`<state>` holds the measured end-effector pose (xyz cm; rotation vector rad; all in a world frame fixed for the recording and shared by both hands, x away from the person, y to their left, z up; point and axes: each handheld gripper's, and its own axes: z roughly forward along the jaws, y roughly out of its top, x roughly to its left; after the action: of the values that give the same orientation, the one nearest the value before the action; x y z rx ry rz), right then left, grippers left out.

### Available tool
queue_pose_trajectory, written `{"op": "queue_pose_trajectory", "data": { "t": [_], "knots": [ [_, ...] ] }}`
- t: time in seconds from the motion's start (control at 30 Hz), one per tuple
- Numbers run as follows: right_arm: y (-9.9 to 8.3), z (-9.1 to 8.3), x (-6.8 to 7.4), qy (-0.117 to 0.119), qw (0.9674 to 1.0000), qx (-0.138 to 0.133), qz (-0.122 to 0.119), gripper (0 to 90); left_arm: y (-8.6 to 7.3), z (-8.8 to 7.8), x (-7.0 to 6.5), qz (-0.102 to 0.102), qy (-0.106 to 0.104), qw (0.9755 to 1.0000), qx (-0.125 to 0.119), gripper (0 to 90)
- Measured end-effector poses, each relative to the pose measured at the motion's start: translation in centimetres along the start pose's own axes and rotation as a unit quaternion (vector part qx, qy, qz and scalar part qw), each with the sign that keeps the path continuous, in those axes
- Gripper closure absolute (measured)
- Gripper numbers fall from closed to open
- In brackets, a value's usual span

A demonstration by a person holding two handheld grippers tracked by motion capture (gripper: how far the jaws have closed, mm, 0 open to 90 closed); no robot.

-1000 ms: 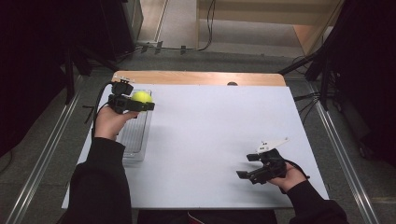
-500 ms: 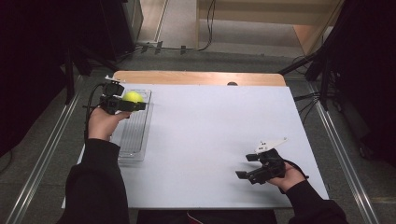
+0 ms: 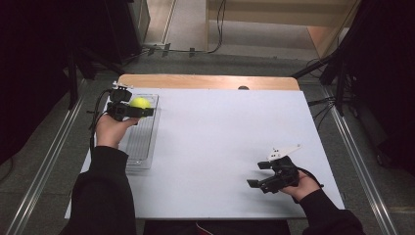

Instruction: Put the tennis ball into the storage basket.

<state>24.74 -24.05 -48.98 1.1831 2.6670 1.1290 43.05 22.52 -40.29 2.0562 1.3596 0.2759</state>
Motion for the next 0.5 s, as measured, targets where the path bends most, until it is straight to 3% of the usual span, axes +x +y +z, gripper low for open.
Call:
{"op": "queue_pose_trajectory", "data": {
  "t": [0.5],
  "knots": [
    [-0.02, -0.03, 0.0, 0.001, 1.0, 0.0, -0.001, 14.8, -0.32, 0.87, 0.26, -0.007, 0.01, 0.9999, 0.01, 25.3]
  ]
}}
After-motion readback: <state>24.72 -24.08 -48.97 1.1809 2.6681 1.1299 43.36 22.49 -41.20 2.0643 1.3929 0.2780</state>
